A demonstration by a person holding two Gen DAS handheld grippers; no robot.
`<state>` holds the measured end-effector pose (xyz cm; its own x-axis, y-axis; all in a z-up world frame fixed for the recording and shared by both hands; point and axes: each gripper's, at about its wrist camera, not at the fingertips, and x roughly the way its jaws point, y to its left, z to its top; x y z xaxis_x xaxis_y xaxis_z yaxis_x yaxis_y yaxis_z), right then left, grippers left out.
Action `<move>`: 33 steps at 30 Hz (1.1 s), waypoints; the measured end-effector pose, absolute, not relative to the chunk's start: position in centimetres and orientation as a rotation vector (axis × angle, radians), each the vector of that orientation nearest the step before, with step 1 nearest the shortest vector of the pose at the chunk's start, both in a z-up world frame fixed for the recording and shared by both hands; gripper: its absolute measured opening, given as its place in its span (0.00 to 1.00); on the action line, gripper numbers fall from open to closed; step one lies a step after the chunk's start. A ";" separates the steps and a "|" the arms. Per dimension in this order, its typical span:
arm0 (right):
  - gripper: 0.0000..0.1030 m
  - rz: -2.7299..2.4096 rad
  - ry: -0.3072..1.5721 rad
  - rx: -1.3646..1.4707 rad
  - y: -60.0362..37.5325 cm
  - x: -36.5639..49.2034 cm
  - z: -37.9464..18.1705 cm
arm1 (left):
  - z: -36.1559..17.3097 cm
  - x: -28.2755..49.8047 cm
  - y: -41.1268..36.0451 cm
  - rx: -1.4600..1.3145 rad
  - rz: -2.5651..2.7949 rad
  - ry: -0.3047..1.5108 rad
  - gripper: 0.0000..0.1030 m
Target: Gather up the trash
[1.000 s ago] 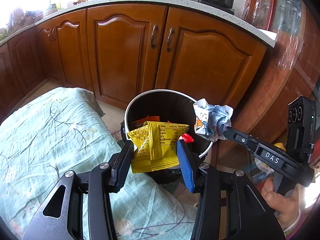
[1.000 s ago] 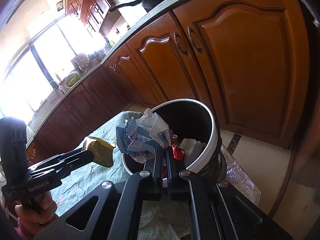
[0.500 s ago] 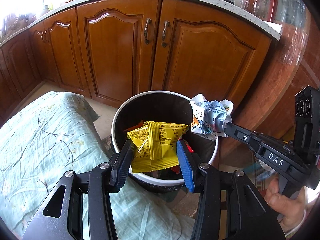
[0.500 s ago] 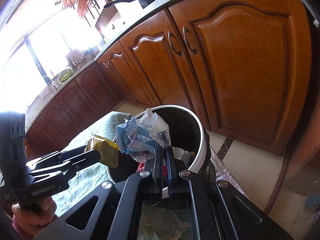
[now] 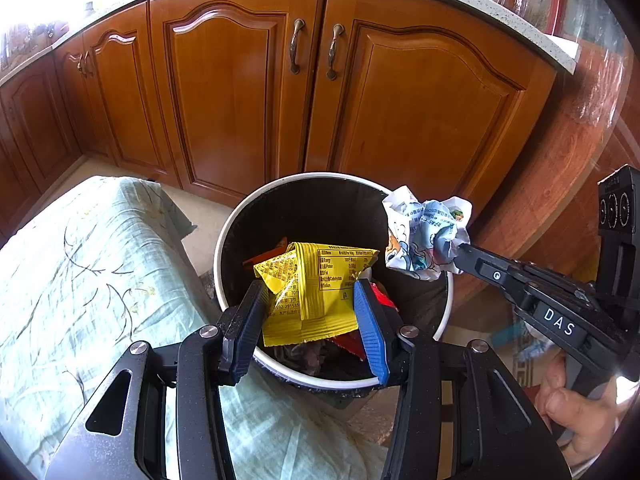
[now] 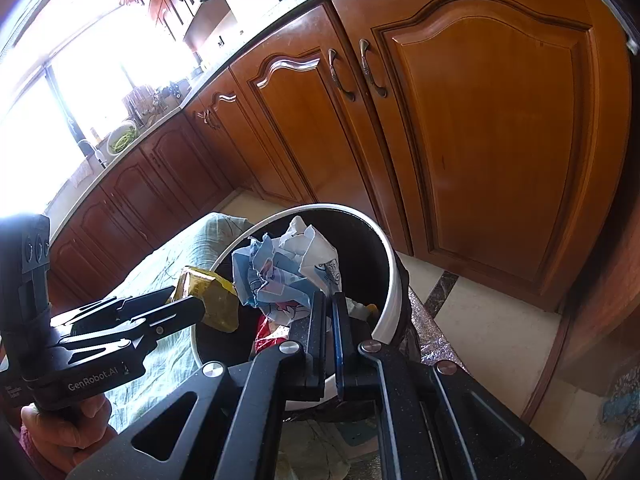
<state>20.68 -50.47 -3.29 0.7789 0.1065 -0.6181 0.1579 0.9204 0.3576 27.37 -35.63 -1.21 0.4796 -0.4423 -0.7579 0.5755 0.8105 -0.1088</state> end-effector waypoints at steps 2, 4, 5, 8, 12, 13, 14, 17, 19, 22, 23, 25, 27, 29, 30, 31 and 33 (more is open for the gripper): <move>0.03 -0.032 0.690 0.403 -50.4 20.8 -3.4 | -1.3 27.6 -35.8 0.168 -0.625 0.876 0.43; 0.03 -0.036 0.696 0.399 -50.4 20.9 -3.4 | -1.4 27.7 -35.9 0.166 -0.625 0.879 0.43; 0.03 -0.037 0.698 0.397 -50.3 21.0 -3.3 | -1.4 27.8 -36.0 0.166 -0.626 0.880 0.43; 0.03 -0.041 0.705 0.390 -50.4 21.2 -3.4 | -1.4 27.9 -36.2 0.169 -0.627 0.882 0.43; 0.03 -0.044 0.717 0.381 -50.4 21.5 -3.4 | -1.6 28.2 -36.3 0.177 -0.627 0.889 0.43; 0.03 -0.042 0.720 0.380 -50.3 21.6 -3.4 | -1.7 28.3 -36.4 0.177 -0.628 0.892 0.43; 0.03 -0.041 0.723 0.377 -50.3 21.6 -3.5 | -1.8 28.4 -36.3 0.177 -0.628 0.893 0.43; 0.05 -0.039 0.732 0.370 -50.2 21.9 -3.5 | -2.0 28.4 -36.4 0.181 -0.626 0.897 0.43; 0.10 -0.033 0.731 0.375 -50.3 22.0 -3.5 | -2.2 28.4 -36.5 0.182 -0.630 0.906 0.44; 0.30 -0.034 0.719 0.397 -50.5 21.8 -3.4 | -2.2 28.5 -36.2 0.174 -0.631 0.921 0.51; 0.35 -0.035 0.709 0.406 -50.6 21.6 -3.3 | -2.1 28.5 -36.0 0.165 -0.632 0.918 0.52; 0.42 -0.033 0.688 0.423 -50.6 21.1 -3.1 | -1.8 28.3 -35.4 0.148 -0.631 0.910 0.60; 0.46 -0.025 0.672 0.438 -50.5 20.5 -2.8 | -1.2 28.0 -34.5 0.127 -0.631 0.895 0.63; 0.63 -0.015 0.642 0.461 -50.2 19.7 -2.4 | -0.7 27.5 -33.2 0.102 -0.624 0.879 0.66; 0.76 -0.013 0.621 0.472 -50.0 19.2 -2.2 | -0.5 27.2 -32.5 0.083 -0.620 0.873 0.68; 0.85 -0.009 0.598 0.483 -49.6 18.6 -2.1 | -0.3 26.9 -31.6 0.059 -0.615 0.867 0.71; 0.92 0.005 0.556 0.503 -48.7 17.4 -1.8 | -0.1 26.1 -29.5 0.010 -0.601 0.859 0.73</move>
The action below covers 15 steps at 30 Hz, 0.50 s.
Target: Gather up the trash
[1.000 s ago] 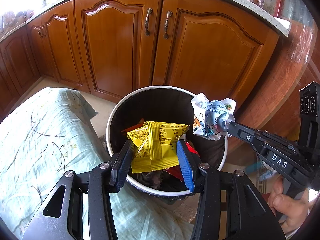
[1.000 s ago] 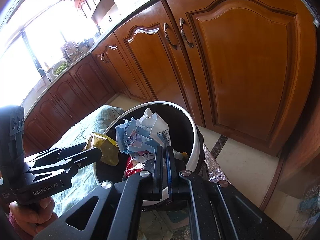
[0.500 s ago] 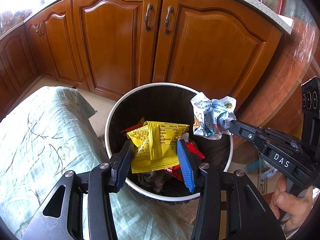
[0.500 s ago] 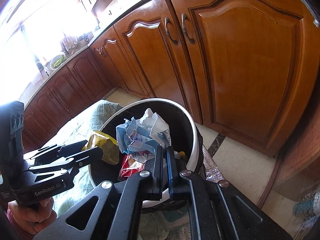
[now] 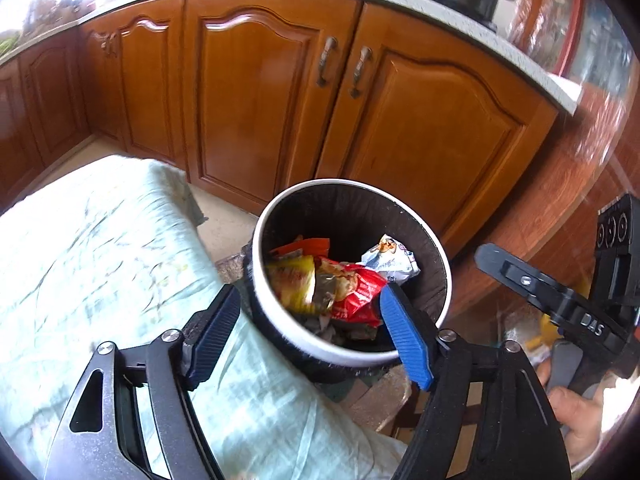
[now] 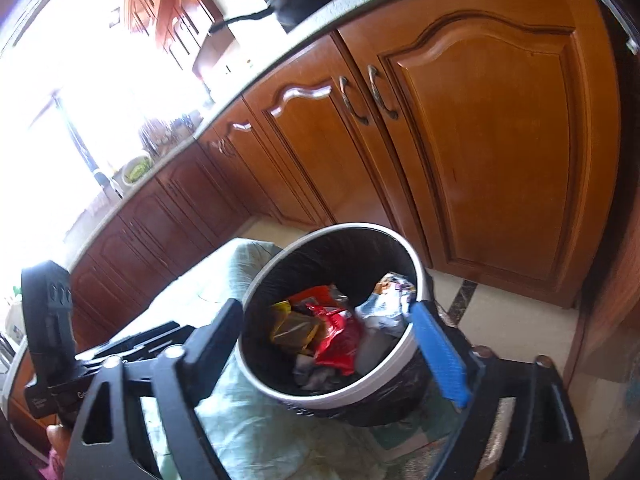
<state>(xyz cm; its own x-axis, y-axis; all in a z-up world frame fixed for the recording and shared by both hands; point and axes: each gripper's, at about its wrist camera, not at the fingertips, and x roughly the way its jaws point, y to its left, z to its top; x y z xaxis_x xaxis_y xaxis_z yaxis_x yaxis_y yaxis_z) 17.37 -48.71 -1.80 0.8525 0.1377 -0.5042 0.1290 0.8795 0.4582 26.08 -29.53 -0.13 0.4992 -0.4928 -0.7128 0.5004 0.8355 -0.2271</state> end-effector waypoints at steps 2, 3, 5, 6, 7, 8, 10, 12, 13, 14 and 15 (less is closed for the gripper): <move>0.93 0.024 0.530 0.518 -47.6 16.6 -1.5 | -0.2 24.8 -27.5 -0.027 -0.590 0.848 0.74; 0.93 0.035 0.522 0.520 -46.9 16.3 -1.5 | -0.2 24.2 -26.6 -0.038 -0.580 0.839 0.75; 0.93 0.055 0.514 0.514 -45.5 15.7 -1.3 | 0.0 22.8 -24.5 -0.056 -0.559 0.817 0.77; 0.94 0.064 0.509 0.511 -44.7 15.4 -1.1 | 0.1 22.0 -23.4 -0.066 -0.550 0.802 0.78; 0.95 0.072 0.502 0.509 -44.0 15.1 -1.0 | 0.2 21.3 -22.3 -0.075 -0.537 0.790 0.80; 0.96 0.081 0.497 0.511 -43.3 14.8 -0.9 | 0.3 20.7 -21.3 -0.083 -0.524 0.780 0.80; 0.98 0.111 0.489 0.519 -41.7 14.0 -0.7 | 0.5 19.4 -18.8 -0.103 -0.498 0.759 0.82; 0.99 0.132 0.477 0.517 -40.1 13.0 -0.5 | 0.7 18.4 -16.5 -0.114 -0.470 0.747 0.82; 0.99 0.139 0.472 0.512 -39.3 12.7 -0.4 | 0.8 17.8 -15.2 -0.120 -0.453 0.741 0.82; 0.99 0.149 0.468 0.506 -38.4 12.4 -0.4 | 0.8 17.3 -14.2 -0.126 -0.437 0.737 0.82; 0.99 0.158 0.465 0.499 -37.6 12.0 -0.3 | 0.9 16.7 -13.1 -0.134 -0.421 0.730 0.83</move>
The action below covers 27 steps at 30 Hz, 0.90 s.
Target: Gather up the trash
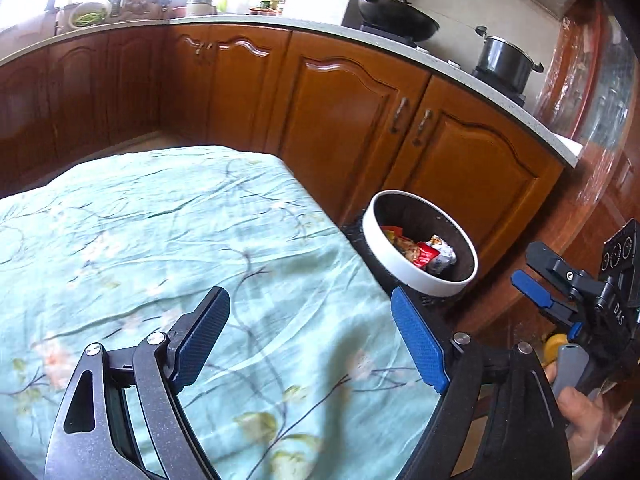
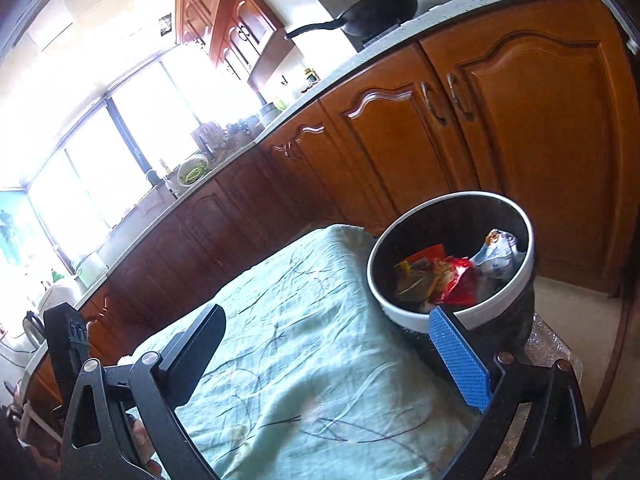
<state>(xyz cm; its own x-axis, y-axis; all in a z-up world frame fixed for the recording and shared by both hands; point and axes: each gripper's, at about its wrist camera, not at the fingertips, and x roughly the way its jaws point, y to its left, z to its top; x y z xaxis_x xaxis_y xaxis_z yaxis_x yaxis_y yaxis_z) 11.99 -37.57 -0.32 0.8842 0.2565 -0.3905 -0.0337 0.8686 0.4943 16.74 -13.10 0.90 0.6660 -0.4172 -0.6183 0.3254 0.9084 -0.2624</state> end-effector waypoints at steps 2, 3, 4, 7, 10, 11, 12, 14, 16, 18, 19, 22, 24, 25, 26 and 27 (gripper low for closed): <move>0.99 0.182 0.463 0.480 -35.6 11.4 -0.2 | 1.0 15.7 -10.9 -0.148 -0.388 0.716 0.83; 0.99 0.196 0.460 0.467 -34.7 11.2 0.0 | 1.1 15.3 -10.2 -0.156 -0.376 0.710 0.84; 0.99 0.206 0.454 0.453 -33.9 10.8 0.3 | 1.3 14.8 -9.2 -0.166 -0.367 0.701 0.84; 1.00 0.228 0.418 0.393 -31.4 10.2 2.0 | 2.4 13.6 -7.0 -0.175 -0.353 0.656 0.87; 1.00 0.223 0.347 0.315 -29.3 9.4 4.8 | 4.1 12.4 -5.0 -0.173 -0.317 0.585 0.95; 1.00 0.220 0.313 0.290 -28.7 9.0 5.9 | 4.8 12.1 -4.5 -0.177 -0.311 0.559 0.97; 1.00 0.218 0.275 0.266 -28.1 8.6 6.9 | 5.5 11.7 -4.0 -0.176 -0.302 0.530 1.00; 1.00 0.208 0.205 0.221 -27.1 7.9 8.7 | 6.8 10.9 -3.2 -0.150 -0.272 0.475 1.00; 1.00 0.200 0.147 0.189 -26.2 7.4 9.6 | 7.6 10.1 -2.5 -0.116 -0.224 0.425 1.00; 1.00 0.195 0.101 0.177 -25.4 6.7 9.5 | 7.7 9.2 -1.9 -0.100 -0.181 0.392 1.00; 1.00 0.197 0.083 0.176 -25.0 6.4 9.1 | 7.4 8.7 -1.5 -0.100 -0.165 0.381 1.00; 1.00 0.200 0.079 0.177 -24.0 6.2 7.1 | 5.9 7.7 -0.7 -0.104 -0.131 0.382 1.00; 1.00 0.212 0.105 0.173 -23.4 6.4 5.6 | 4.9 7.2 -0.5 -0.103 -0.115 0.390 1.00; 1.00 0.215 0.118 0.169 -23.2 6.4 4.8 | 4.4 6.9 -0.5 -0.098 -0.108 0.391 1.00; 1.00 0.216 0.133 0.165 -23.0 6.5 4.2 | 4.0 6.7 -0.5 -0.088 -0.094 0.389 1.00; 1.00 0.216 0.150 0.162 -22.8 6.7 3.5 | 3.5 6.3 -0.6 -0.076 -0.079 0.385 1.00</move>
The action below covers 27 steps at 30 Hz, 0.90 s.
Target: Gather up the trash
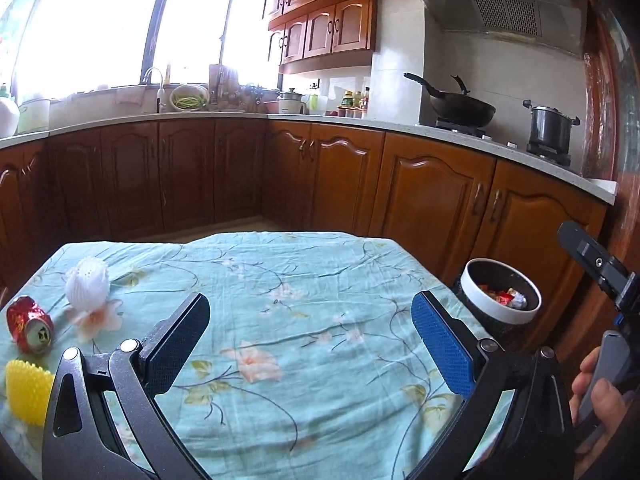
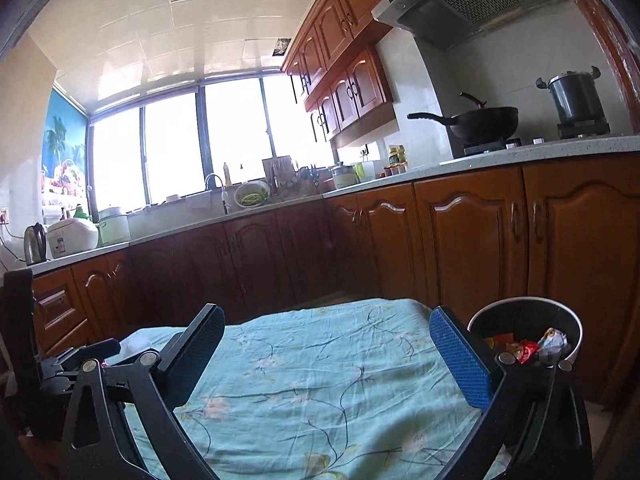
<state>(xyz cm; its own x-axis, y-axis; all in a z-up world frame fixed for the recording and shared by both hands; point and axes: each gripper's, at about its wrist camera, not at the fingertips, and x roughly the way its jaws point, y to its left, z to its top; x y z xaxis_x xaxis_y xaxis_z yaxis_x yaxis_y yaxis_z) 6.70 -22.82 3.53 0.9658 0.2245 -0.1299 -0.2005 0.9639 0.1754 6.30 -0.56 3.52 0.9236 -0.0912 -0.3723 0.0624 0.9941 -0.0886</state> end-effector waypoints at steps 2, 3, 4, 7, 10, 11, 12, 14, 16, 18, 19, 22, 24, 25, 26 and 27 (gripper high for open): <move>1.00 0.214 0.177 0.163 -22.8 7.0 2.4 | 2.8 5.9 -0.7 -0.062 -0.063 0.386 1.00; 1.00 0.212 0.191 0.167 -22.8 7.2 1.9 | 2.5 5.6 -0.7 -0.059 -0.058 0.390 1.00; 1.00 0.210 0.199 0.170 -22.8 7.1 1.5 | 2.2 5.5 -0.7 -0.056 -0.051 0.393 1.00; 1.00 0.202 0.215 0.177 -23.0 7.1 0.6 | 1.7 5.0 -1.0 -0.050 -0.032 0.394 1.00; 1.00 0.195 0.223 0.175 -23.0 6.9 0.1 | 1.2 4.8 -1.1 -0.042 -0.020 0.397 1.00; 1.00 0.192 0.222 0.171 -23.0 6.9 0.0 | 1.1 4.8 -1.2 -0.041 -0.021 0.400 1.00; 1.00 0.189 0.220 0.167 -22.9 6.8 0.0 | 1.0 4.8 -1.3 -0.038 -0.024 0.403 1.00; 1.00 0.184 0.215 0.158 -22.7 6.5 -0.2 | 0.8 4.8 -1.4 -0.033 -0.019 0.404 1.00; 1.00 0.183 0.211 0.153 -22.6 6.2 -0.3 | 0.7 4.8 -1.5 -0.031 -0.019 0.402 1.00; 1.00 0.186 0.211 0.149 -22.6 6.1 -0.3 | 0.8 4.7 -1.5 -0.031 -0.018 0.400 1.00; 1.00 0.187 0.212 0.149 -22.5 6.1 -0.3 | 0.8 4.6 -1.6 -0.029 -0.019 0.399 1.00; 1.00 0.190 0.212 0.150 -22.5 6.0 -0.5 | 0.8 4.6 -1.7 -0.019 -0.020 0.399 1.00; 1.00 0.190 0.213 0.148 -22.4 5.9 -0.5 | 0.8 4.6 -1.8 -0.014 -0.020 0.401 1.00; 1.00 0.191 0.213 0.149 -22.4 5.9 -0.5 | 0.8 4.5 -1.8 -0.013 -0.021 0.402 1.00; 1.00 0.192 0.211 0.149 -22.4 5.9 -0.5 | 0.9 4.6 -1.7 -0.013 -0.024 0.402 1.00; 1.00 0.193 0.209 0.148 -22.4 5.8 -0.5 | 0.9 4.6 -1.7 -0.012 -0.023 0.401 1.00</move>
<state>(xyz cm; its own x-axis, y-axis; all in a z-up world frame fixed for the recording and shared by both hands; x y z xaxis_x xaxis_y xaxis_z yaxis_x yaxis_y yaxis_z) 5.81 -22.38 -0.49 0.9598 0.2055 -0.1914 -0.1749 0.9706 0.1653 4.55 -1.72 0.85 0.9206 -0.0251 -0.3898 0.0203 0.9997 -0.0164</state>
